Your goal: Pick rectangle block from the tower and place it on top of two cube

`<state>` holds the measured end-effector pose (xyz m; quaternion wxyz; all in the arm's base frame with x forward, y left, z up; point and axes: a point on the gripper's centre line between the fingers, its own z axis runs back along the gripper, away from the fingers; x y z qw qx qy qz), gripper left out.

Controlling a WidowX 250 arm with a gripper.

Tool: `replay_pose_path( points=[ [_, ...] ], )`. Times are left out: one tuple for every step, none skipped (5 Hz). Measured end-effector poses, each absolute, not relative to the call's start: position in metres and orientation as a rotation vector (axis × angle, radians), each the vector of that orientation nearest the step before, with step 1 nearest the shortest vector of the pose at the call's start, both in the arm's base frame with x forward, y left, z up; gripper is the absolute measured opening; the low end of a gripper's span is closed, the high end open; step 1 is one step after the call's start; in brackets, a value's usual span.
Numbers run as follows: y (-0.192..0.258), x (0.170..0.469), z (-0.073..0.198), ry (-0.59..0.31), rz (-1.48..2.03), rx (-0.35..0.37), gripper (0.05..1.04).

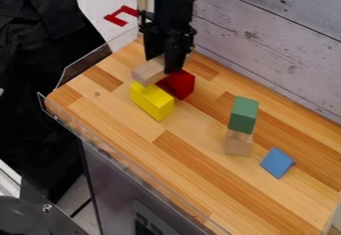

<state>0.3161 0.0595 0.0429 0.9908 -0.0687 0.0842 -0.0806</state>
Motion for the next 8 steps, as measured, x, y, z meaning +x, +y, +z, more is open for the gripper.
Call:
replay_pose_path(
  points=[
    [0.059, 0.314, 0.034, 0.198, -0.139, -0.145, 0.552],
    [0.06, 0.299, 0.025, 0.241, -0.093, -0.157, 0.552],
    [0.06, 0.295, 0.024, 0.249, -0.078, -0.159, 0.552],
    [0.059, 0.295, 0.024, 0.25, -0.073, -0.157, 0.624],
    [0.059, 0.294, 0.025, 0.262, -0.035, -0.155, 0.929],
    [0.062, 0.298, 0.045, 0.206, 0.021, -0.117, 1.004],
    [0.066, 0.301, 0.09, 0.107, 0.035, -0.034, 1.0],
    [0.054, 0.302, 0.105, 0.092, -0.026, 0.003, 1.0]
  ],
)
